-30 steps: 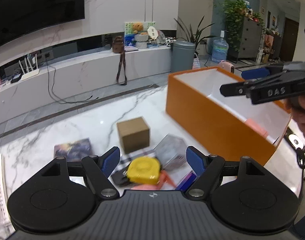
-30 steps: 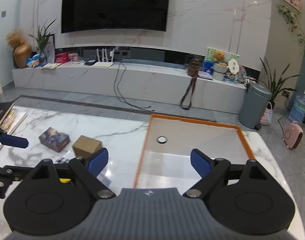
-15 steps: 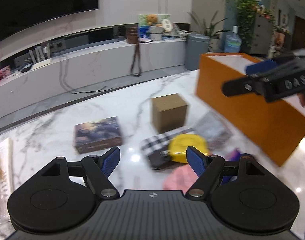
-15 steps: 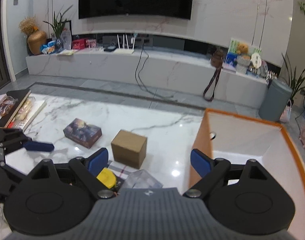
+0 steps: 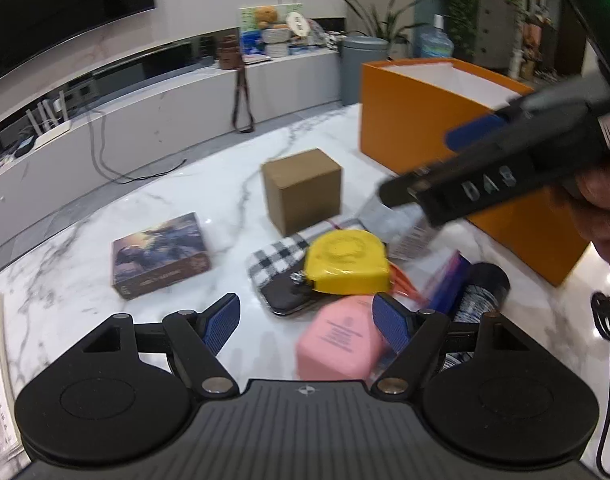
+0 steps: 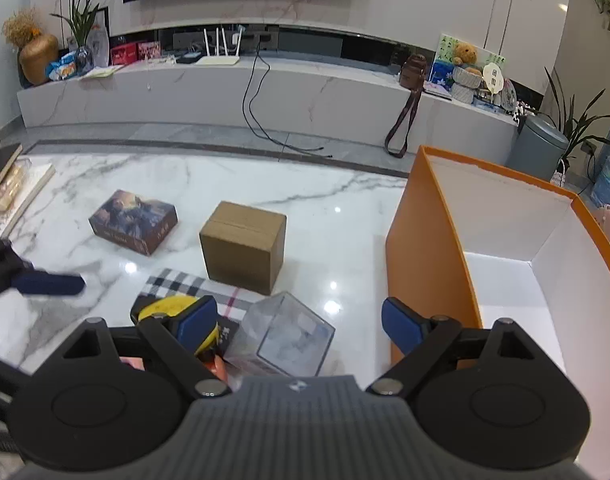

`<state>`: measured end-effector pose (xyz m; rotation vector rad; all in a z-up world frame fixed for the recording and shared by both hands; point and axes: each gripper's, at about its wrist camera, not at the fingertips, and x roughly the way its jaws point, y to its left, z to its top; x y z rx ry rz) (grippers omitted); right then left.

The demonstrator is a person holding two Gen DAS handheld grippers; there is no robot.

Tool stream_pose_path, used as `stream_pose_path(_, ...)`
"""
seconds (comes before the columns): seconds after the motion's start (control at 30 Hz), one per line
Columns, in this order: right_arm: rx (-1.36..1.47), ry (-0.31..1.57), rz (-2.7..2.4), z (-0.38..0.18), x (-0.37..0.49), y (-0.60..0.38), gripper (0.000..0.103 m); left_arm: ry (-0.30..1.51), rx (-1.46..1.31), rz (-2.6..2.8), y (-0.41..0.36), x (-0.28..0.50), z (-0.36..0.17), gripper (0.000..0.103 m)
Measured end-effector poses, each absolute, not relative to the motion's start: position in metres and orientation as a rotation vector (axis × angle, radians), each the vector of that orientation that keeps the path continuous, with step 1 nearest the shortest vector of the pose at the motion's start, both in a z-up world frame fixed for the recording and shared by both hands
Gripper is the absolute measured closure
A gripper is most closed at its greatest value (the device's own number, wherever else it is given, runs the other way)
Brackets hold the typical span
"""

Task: Organize rigid objects
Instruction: 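Grasp the clear plastic cube with the right gripper while the left grasps the pink lotion bottle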

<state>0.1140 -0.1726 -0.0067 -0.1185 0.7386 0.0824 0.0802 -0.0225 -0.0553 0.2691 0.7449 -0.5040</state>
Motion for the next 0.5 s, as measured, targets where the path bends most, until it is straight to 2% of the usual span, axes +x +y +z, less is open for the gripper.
stream_pose_path(0.03, -0.116, 0.732, 0.09, -0.006, 0.114, -0.172, 0.019, 0.745, 0.274, -0.513, -0.024, 0.079, -0.057, 0.014)
stream_pose_path(0.23, -0.067, 0.727, 0.07, -0.014, 0.109, -0.168, 0.028, 0.766, 0.281, -0.528, -0.03, 0.08, -0.064, 0.014)
stream_pose_path(0.5, 0.194, 0.779, -0.008, -0.038, 0.106, -0.177, 0.028, 0.799, 0.273, -0.56, -0.035, 0.084, -0.071, 0.017)
